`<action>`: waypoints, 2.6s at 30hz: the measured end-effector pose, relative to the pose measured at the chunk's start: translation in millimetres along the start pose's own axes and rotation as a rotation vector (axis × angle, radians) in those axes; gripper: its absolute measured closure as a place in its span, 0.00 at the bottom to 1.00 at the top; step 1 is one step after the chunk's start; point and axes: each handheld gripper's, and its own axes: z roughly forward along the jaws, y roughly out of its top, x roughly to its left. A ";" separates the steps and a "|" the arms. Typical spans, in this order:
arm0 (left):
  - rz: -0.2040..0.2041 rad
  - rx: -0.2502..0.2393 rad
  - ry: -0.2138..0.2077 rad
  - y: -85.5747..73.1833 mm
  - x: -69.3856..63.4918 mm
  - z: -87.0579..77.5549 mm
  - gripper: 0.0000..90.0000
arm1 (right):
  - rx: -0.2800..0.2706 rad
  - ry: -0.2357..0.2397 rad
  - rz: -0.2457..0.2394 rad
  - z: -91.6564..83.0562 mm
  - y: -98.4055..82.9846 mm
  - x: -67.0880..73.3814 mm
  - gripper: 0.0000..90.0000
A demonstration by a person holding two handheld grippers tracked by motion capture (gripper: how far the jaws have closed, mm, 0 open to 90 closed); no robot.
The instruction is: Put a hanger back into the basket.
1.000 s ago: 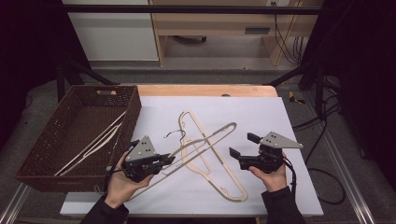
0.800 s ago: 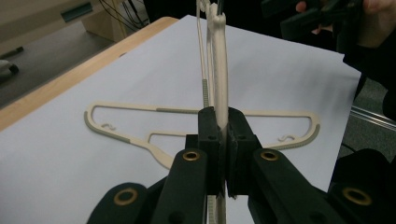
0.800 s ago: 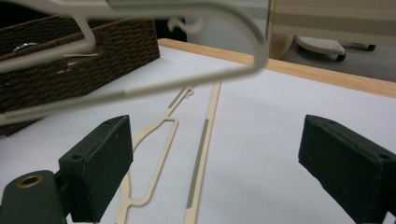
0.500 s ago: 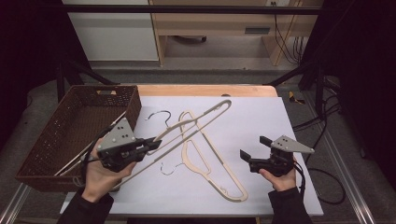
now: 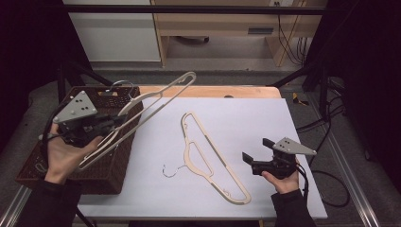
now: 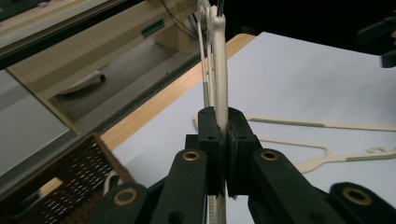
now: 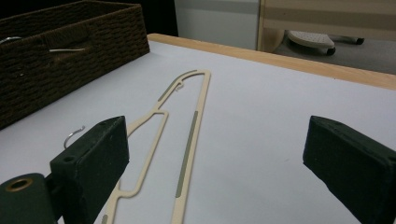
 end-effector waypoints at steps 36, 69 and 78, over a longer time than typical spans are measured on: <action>-0.085 0.134 0.169 -102.1 98.4 -18.6 0.96 | 0.017 0.004 -0.016 3.1 -2.4 0.5 0.08; -0.147 0.390 0.153 -172.2 100.4 18.3 0.89 | 0.025 0.011 -0.021 6.6 -3.9 2.6 0.08; -0.174 0.386 0.142 -171.4 90.0 14.1 0.79 | 0.016 0.017 -0.024 5.5 -3.2 2.5 0.08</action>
